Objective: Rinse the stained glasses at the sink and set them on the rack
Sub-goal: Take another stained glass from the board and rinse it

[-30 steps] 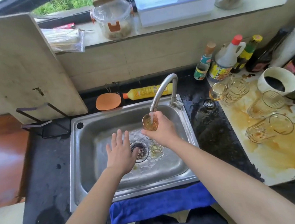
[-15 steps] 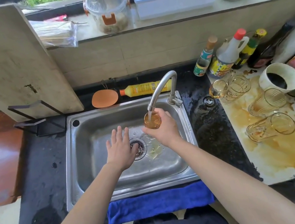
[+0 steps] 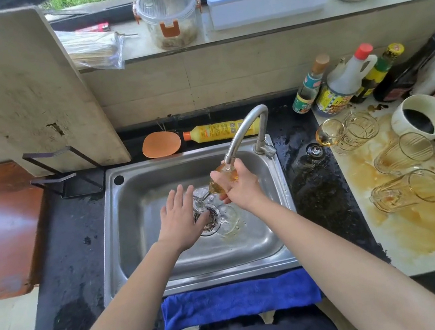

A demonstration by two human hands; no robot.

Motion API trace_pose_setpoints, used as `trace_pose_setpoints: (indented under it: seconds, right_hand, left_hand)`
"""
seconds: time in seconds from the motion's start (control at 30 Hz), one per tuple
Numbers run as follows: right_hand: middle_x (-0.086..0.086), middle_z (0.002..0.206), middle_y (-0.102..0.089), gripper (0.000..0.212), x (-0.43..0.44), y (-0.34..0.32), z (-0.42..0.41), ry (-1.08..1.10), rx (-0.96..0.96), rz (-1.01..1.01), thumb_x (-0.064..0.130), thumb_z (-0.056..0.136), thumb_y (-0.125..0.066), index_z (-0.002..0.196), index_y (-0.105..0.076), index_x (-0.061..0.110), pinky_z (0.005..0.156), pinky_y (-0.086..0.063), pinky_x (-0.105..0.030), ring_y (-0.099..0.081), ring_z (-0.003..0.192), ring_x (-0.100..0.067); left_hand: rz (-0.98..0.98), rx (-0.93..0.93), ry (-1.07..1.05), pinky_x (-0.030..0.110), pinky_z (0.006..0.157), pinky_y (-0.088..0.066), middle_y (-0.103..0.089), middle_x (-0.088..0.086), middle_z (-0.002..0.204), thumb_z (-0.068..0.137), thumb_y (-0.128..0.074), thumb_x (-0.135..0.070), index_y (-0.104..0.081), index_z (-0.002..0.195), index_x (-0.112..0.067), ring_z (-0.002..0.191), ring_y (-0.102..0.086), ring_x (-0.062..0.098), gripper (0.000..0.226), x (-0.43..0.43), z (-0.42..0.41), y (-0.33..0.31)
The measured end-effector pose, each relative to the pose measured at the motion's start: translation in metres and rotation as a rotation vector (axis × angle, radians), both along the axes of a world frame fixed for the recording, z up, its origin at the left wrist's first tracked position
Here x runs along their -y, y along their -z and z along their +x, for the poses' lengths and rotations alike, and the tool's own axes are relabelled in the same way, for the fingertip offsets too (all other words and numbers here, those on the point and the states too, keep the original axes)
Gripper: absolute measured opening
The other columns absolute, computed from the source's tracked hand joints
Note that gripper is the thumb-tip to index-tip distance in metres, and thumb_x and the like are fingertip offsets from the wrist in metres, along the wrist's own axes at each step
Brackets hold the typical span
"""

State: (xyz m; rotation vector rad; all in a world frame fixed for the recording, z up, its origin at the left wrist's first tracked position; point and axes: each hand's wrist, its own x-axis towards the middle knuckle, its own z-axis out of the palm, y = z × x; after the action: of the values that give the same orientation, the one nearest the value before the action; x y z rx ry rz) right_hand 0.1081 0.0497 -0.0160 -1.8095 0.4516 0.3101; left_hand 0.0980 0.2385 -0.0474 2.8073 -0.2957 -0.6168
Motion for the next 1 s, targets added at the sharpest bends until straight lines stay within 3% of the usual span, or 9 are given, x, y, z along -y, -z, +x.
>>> trace_pose_setpoints:
  seconds: [0.2, 0.3, 0.43, 0.57, 0.63, 0.73, 0.87, 0.93, 1.0]
  right_hand:
    - [0.002, 0.105, -0.068, 0.034, 0.004, -0.003, -0.004, 0.000, -0.006, 0.006, 0.051, 0.095, -0.063, 0.119, -0.049, 0.032, 0.053, -0.057, -0.026, -0.074, 0.067, -0.018]
    - [0.005, 0.105, -0.066, 0.038, 0.004, -0.001, -0.002, -0.045, 0.009, -0.118, 0.059, 0.089, -0.061, 0.112, -0.049, 0.031, 0.072, -0.060, -0.040, -0.071, 0.078, -0.019]
    - [0.002, 0.125, -0.056, 0.056, 0.003, -0.003, 0.006, -0.158, 0.050, -0.312, 0.064, 0.090, -0.057, 0.131, -0.052, 0.027, 0.087, -0.044, -0.034, -0.059, 0.107, -0.019]
    - [0.001, 0.136, -0.053, 0.074, 0.013, 0.002, 0.011, -0.256, -0.011, -0.219, 0.071, 0.082, -0.062, 0.144, -0.043, 0.036, 0.097, -0.053, -0.043, -0.062, 0.114, -0.021]
    - [0.002, 0.131, -0.057, 0.078, 0.022, 0.002, 0.010, -0.297, -0.066, -0.147, 0.063, 0.076, -0.077, 0.139, -0.044, 0.031, 0.093, -0.057, -0.042, -0.062, 0.113, -0.018]
    - [0.004, 0.122, -0.059, 0.075, 0.032, -0.002, 0.005, -0.298, -0.104, -0.021, 0.051, 0.073, -0.086, 0.130, -0.042, 0.033, 0.071, -0.061, -0.028, -0.072, 0.091, -0.015]
    - [0.007, 0.117, -0.061, 0.058, 0.030, -0.007, 0.007, -0.185, -0.137, -0.012, 0.068, 0.086, -0.063, 0.126, -0.045, 0.031, 0.059, -0.056, -0.025, -0.074, 0.080, -0.015]
    - [0.000, 0.113, -0.065, 0.047, 0.028, -0.008, 0.010, -0.079, -0.184, 0.022, 0.062, 0.098, -0.047, 0.125, -0.050, 0.024, 0.061, -0.057, -0.028, -0.073, 0.080, -0.020]
    - [-0.001, 0.109, -0.065, 0.041, 0.028, -0.007, 0.013, -0.027, -0.208, 0.020, 0.055, 0.101, -0.044, 0.125, -0.052, 0.022, 0.067, -0.059, -0.032, -0.074, 0.084, -0.022]
  left_hand:
    - [-0.071, 0.043, 0.045, 0.047, 0.119, -0.026, -0.042, 0.005, 0.156, 0.099, -0.050, -0.052, -0.037, 0.150, -0.016, 0.152, -0.023, 0.026, 0.064, -0.001, 0.000, 0.000]
    - [-0.096, 0.053, 0.045, 0.045, 0.114, -0.034, -0.049, 0.008, 0.150, 0.098, -0.054, -0.049, -0.042, 0.145, -0.011, 0.145, -0.036, 0.026, 0.062, 0.001, -0.002, -0.001]
    - [-0.124, 0.034, -0.005, 0.044, 0.108, -0.039, -0.051, 0.007, 0.147, 0.098, -0.057, -0.046, -0.044, 0.141, -0.011, 0.136, -0.045, 0.027, 0.057, 0.002, -0.008, -0.004]
    - [-0.193, 0.029, -0.088, 0.045, 0.098, -0.046, -0.059, 0.006, 0.135, 0.096, -0.061, -0.043, -0.045, 0.136, -0.013, 0.125, -0.054, 0.028, 0.052, -0.006, -0.006, -0.006]
    - [-0.239, 0.046, -0.160, 0.042, 0.090, -0.048, -0.063, 0.005, 0.127, 0.097, -0.061, -0.040, -0.046, 0.134, -0.014, 0.117, -0.058, 0.029, 0.048, -0.007, -0.003, -0.011]
    - [-0.280, 0.041, -0.216, 0.039, 0.087, -0.046, -0.065, 0.007, 0.121, 0.099, -0.058, -0.038, -0.047, 0.135, -0.013, 0.110, -0.061, 0.030, 0.045, -0.001, 0.006, -0.022]
    - [-0.282, 0.021, -0.175, 0.039, 0.088, -0.046, -0.065, 0.009, 0.117, 0.101, -0.054, -0.040, -0.044, 0.141, -0.014, 0.109, -0.059, 0.028, 0.049, 0.006, 0.013, -0.027]
    - [-0.293, 0.014, -0.170, 0.039, 0.091, -0.046, -0.063, 0.007, 0.122, 0.101, -0.053, -0.039, -0.043, 0.142, -0.015, 0.113, -0.057, 0.026, 0.049, 0.011, 0.014, -0.029]
    - [-0.314, 0.019, -0.171, 0.039, 0.096, -0.045, -0.061, 0.007, 0.130, 0.101, -0.053, -0.036, -0.042, 0.143, -0.014, 0.119, -0.055, 0.026, 0.048, 0.016, 0.014, -0.030]
